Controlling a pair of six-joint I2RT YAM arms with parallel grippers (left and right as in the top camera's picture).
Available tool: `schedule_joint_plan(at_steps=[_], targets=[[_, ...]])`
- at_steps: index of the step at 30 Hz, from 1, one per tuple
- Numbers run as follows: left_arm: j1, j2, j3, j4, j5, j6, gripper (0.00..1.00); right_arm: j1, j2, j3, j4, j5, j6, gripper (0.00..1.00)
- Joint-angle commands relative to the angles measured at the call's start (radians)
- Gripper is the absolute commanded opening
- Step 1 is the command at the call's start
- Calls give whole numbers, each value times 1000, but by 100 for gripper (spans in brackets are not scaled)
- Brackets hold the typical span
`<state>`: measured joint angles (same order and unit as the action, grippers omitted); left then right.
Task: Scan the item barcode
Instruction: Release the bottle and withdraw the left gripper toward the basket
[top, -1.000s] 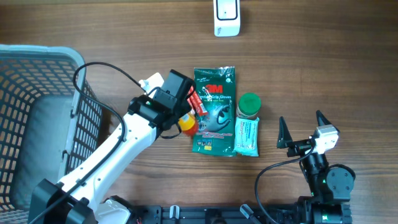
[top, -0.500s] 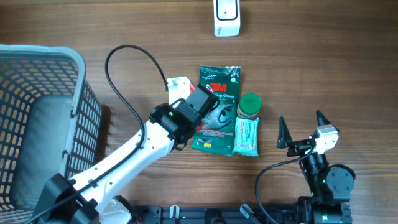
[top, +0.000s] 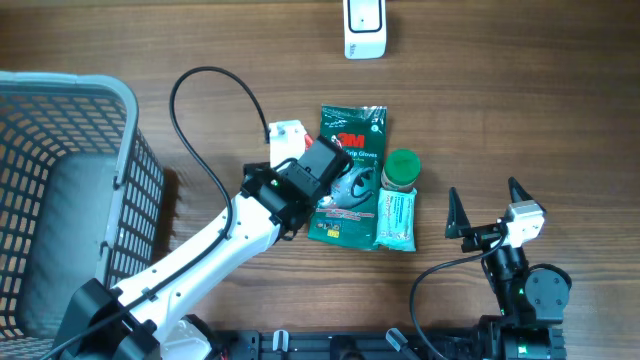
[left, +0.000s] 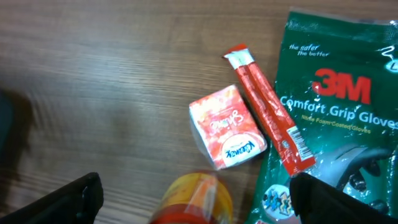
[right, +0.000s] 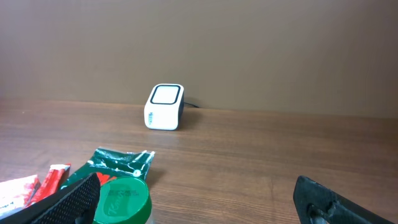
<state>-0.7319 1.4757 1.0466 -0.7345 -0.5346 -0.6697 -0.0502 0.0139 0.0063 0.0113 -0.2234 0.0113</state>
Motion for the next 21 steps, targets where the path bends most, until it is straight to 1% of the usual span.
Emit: schedule_joint_plan(at_steps=[1, 4, 6, 9, 12, 15, 17, 19, 21], targets=[[3, -29, 66, 4, -87, 6, 100, 6, -4, -1, 3, 13, 15, 100], [3, -78, 149, 8, -190, 13, 100, 6, -4, -1, 3, 13, 15, 100], [8, -114, 212, 74, -223, 99, 100, 6, -4, -1, 3, 13, 15, 100], [21, -150, 273, 246, -222, 276, 100, 6, -4, -1, 3, 13, 15, 100], [43, -172, 336, 459, -222, 475, 100, 6, -4, -1, 3, 13, 15, 100], [73, -177, 393, 592, -222, 646, 100, 6, -4, -1, 3, 13, 15, 100], [102, -177, 432, 644, -222, 793, 100, 6, -4, -1, 3, 13, 16, 99], [126, -180, 453, 649, -226, 910, 100, 6, -4, -1, 3, 13, 15, 100], [151, -187, 457, 649, -288, 1031, 100, 6, -4, -1, 3, 13, 15, 100]])
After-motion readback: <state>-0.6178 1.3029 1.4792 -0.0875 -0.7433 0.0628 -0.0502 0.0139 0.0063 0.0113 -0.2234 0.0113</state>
